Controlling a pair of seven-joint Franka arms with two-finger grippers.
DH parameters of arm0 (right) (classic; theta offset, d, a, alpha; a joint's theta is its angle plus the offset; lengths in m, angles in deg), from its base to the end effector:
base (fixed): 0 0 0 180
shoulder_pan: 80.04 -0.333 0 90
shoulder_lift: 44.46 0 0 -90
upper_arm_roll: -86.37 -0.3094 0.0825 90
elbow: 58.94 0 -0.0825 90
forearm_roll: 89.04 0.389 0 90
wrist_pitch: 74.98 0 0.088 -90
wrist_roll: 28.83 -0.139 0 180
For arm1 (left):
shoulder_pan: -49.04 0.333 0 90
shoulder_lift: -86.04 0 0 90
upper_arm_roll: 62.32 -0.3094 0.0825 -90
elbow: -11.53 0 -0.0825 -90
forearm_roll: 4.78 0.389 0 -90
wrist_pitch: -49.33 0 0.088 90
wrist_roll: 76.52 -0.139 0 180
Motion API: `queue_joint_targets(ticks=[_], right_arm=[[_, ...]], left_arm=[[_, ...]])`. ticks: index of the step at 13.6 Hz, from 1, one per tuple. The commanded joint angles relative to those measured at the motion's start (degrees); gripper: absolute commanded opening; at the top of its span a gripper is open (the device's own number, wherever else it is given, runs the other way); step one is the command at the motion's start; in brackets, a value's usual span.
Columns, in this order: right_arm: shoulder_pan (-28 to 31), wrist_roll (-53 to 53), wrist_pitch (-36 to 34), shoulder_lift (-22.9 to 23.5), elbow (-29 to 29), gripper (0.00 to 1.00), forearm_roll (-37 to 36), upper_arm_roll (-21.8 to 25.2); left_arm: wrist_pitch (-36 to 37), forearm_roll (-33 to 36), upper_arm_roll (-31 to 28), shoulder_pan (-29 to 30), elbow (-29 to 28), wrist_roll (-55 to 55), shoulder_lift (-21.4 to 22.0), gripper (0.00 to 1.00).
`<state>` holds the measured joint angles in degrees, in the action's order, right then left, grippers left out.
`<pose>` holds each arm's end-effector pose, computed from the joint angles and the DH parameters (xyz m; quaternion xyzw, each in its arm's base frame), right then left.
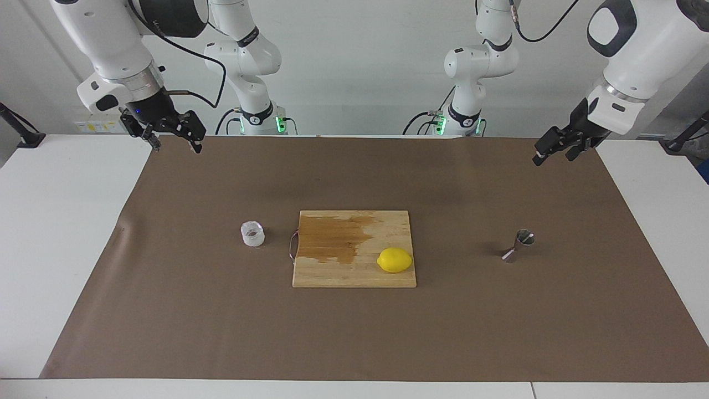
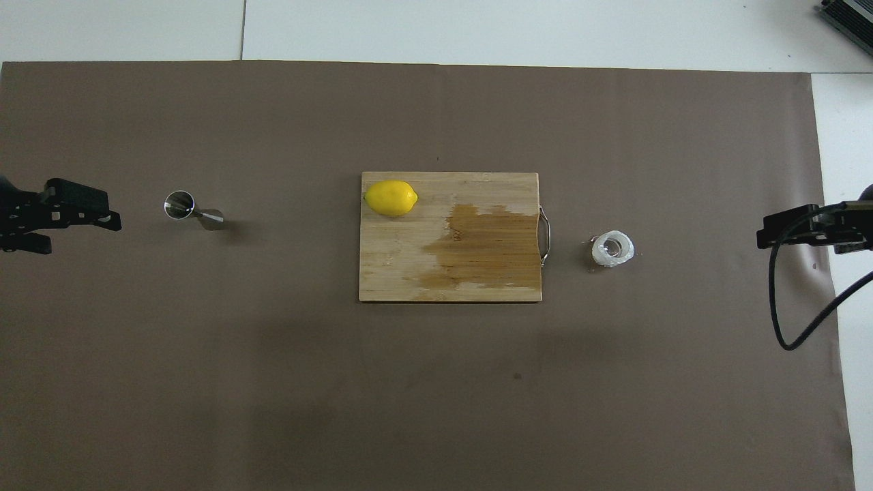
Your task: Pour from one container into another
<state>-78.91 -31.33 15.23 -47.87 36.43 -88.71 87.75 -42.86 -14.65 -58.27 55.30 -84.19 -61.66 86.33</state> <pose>0.5388 -0.0231 0.5743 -0.9989 0.0437 0.0153 0.0036 0.5567 -0.0018 0.5464 0.9840 0.1535 -0.0374 0.0820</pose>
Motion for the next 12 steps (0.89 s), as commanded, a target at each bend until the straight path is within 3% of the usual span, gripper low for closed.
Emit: queue_joint_targets(ticks=[1,6,12], right_arm=[[0.80,0.83,0.49,-0.98,1.22,1.00,0.29,-0.33],[0.80,0.83,0.49,-0.98,1.22,1.00,0.29,-0.33],[0.80,0.83,0.49,-0.98,1.22,1.00,0.29,-0.33]], left_arm=[[-2.63,-5.57,0.26,3.31,-0.86,10.42,-2.92,1.00],[-14.74,-22.71,0.26,10.08,-14.63,29.06,-3.11,1.00],[-27.76,-42.83,0.26,12.29,-28.26,47.53,0.75,1.00]])
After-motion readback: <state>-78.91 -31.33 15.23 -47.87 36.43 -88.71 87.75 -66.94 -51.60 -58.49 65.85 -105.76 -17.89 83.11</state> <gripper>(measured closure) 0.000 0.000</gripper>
